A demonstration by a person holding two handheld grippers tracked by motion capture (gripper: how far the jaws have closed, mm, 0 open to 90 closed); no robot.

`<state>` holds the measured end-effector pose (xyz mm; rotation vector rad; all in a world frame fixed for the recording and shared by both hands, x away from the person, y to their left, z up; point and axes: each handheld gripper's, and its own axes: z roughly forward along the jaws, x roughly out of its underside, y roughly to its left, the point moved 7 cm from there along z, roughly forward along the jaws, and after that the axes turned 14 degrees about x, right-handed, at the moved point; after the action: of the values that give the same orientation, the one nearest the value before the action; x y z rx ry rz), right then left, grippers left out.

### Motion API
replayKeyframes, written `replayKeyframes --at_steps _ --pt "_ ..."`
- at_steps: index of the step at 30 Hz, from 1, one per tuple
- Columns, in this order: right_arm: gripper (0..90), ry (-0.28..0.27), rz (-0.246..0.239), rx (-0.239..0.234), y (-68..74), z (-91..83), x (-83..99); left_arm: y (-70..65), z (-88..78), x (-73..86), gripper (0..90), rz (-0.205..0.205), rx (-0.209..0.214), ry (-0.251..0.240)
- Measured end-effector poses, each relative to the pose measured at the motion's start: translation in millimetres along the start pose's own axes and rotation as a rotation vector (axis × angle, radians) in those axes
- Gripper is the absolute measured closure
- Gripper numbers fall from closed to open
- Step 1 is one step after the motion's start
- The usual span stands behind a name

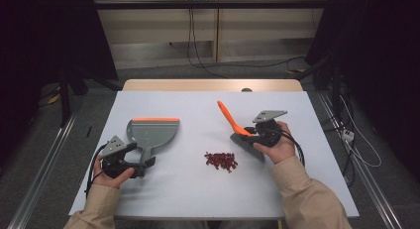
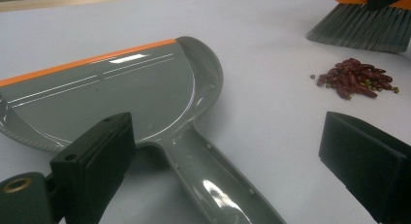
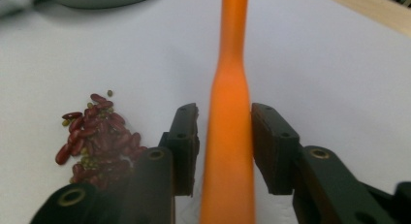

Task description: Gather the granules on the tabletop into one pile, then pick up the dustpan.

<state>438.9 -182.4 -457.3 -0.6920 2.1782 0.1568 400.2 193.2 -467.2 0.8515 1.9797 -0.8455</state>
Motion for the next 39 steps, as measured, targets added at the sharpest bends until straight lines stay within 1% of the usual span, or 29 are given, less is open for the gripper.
replayKeyframes --at_steps 3,4,5,6,7,8,10,11,12,14,16,17,21,23,26,29,31,34,36,37,38,39 --pt "63.9 0.057 0.012 0.004 2.8 1.7 -2.1 1.3 -0.5 1.3 5.9 -0.009 -0.005 0.005" --pt "65.7 0.082 0.018 0.017 2.9 1.0 -2.1 2.0 -1.0 2.0 5.9 -0.011 -0.007 0.011" --pt "66.4 0.086 0.017 0.040 2.3 -0.2 -3.1 2.7 -1.2 2.9 5.9 -0.019 -0.013 0.015" --pt "66.7 0.100 0.033 0.062 1.8 -1.4 -3.6 3.6 -1.4 3.8 6.0 -0.024 -0.017 0.020" --pt "69.0 0.110 0.033 0.074 2.0 -2.0 -3.7 3.9 -1.5 4.4 6.0 -0.028 -0.016 0.023" --pt "69.1 0.125 0.032 0.085 2.3 -2.7 -2.9 3.9 -1.6 4.7 6.0 -0.030 -0.019 0.025" --pt "69.9 0.142 0.036 0.087 3.2 -1.7 -0.4 4.1 -1.5 5.2 6.0 -0.037 -0.025 0.028" --pt "69.8 0.147 0.042 0.078 4.0 -1.0 0.8 4.3 -1.5 6.1 6.0 -0.035 -0.029 0.039" --pt "69.8 0.155 0.052 0.075 4.2 0.2 3.0 4.4 -1.2 6.4 6.0 -0.036 -0.033 0.037" --pt "70.5 0.144 0.058 0.076 4.4 0.3 4.1 4.7 -1.6 7.0 6.0 -0.042 -0.035 0.040" --pt "70.8 0.143 0.086 0.077 4.3 -1.0 4.9 6.1 -1.6 8.0 6.0 -0.047 -0.044 0.046" --pt "70.8 0.139 0.084 0.075 4.1 -1.1 5.2 7.1 -1.4 8.6 6.0 -0.050 -0.051 0.047" --pt "70.9 0.123 0.127 0.057 1.5 -1.5 4.5 9.4 -1.9 12.6 6.0 -0.058 -0.067 0.068" --pt "70.9 0.109 0.135 0.048 0.8 -2.1 3.2 11.9 -3.4 14.0 6.1 -0.071 -0.080 0.074" --pt "70.9 0.090 0.162 0.029 0.0 -5.3 1.5 15.6 -5.6 15.1 6.6 -0.100 -0.102 0.072" --pt "70.9 0.068 0.183 0.031 -4.0 -9.9 0.4 18.4 -5.8 17.1 7.0 -0.125 -0.116 0.090" --pt "70.9 0.059 0.199 0.030 -5.5 -12.5 1.1 18.9 -4.6 16.5 7.1 -0.138 -0.125 0.084" --pt "70.9 0.051 0.218 0.037 -8.0 -15.5 3.7 18.5 -2.7 15.1 8.2 -0.149 -0.145 0.088" --pt "70.9 0.039 0.221 0.046 -8.9 -17.3 3.7 19.4 -0.9 14.1 8.5 -0.154 -0.155 0.101" --pt "70.9 0.033 0.215 0.054 -9.4 -18.3 3.2 20.0 0.3 13.8 9.0 -0.157 -0.163 0.107" --pt "70.9 0.029 0.215 0.063 -9.8 -19.3 2.7 20.1 1.6 12.7 9.2 -0.162 -0.171 0.101" --pt "70.9 0.023 0.217 0.066 -10.1 -20.0 2.1 20.7 1.7 12.8 9.3 -0.163 -0.179 0.115"
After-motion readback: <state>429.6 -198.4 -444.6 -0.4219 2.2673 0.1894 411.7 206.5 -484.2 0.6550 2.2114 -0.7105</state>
